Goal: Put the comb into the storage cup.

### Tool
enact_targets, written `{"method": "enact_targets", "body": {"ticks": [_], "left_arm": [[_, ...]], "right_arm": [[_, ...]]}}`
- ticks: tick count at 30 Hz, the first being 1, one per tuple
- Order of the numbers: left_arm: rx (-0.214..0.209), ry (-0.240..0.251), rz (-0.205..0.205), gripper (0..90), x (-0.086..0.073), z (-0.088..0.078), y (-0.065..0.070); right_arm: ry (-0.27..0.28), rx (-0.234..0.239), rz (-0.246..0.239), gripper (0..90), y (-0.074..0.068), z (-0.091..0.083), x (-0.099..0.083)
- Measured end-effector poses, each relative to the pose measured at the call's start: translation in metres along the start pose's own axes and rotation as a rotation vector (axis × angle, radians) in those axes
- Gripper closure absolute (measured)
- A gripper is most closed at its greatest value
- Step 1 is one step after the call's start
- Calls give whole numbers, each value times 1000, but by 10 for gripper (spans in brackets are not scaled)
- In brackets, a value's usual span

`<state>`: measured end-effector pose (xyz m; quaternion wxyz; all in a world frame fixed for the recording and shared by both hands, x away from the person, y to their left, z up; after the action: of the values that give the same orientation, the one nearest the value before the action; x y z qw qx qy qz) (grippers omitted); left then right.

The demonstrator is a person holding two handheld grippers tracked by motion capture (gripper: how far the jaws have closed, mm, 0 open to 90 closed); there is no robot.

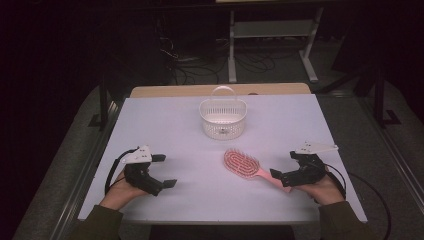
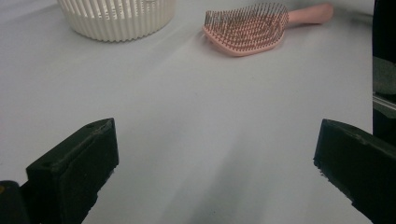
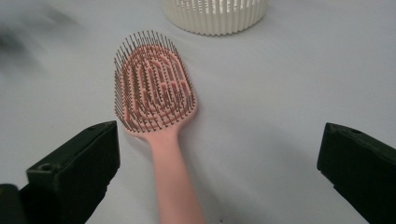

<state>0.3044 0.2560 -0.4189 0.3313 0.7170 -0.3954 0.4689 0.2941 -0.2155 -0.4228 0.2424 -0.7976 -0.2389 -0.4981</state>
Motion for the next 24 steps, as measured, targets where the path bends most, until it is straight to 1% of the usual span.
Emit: {"method": "enact_targets", "body": {"ticks": [5,7,9,15,20,24], "left_arm": [[-1,2,-1,0,0,0,0],[-1,6,-8,0,0,0,0],[-1,6,-4,0,0,0,0],[-3,8,-6,0,-1,1,0],[-11,10,-13,0,-1,1,0],[-15,9,2,0,-1,2,1]], "right_arm": [[-4,6,-3,0,-1,0,0],[-4,6,-4,0,-1,0,0],[-4,6,-5,0,-1,-1,0],[-8,21,-7,0,-2,-2,1],[-17,32,1,0,-4,-1,4],[-11,34,-7,0,-6,-1,6]]}}
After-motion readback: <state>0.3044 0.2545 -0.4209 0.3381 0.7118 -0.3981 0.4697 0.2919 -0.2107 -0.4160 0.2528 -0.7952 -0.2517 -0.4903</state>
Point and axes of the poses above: each handheld gripper's, and its own axes: z roughly forward along the jaws, x roughly out of its top, y roughly to its right, the point moved 1 cm from there along z, roughly forward along the jaws, and after that the axes turned 14 degrees about y, right-handed, at the moved point
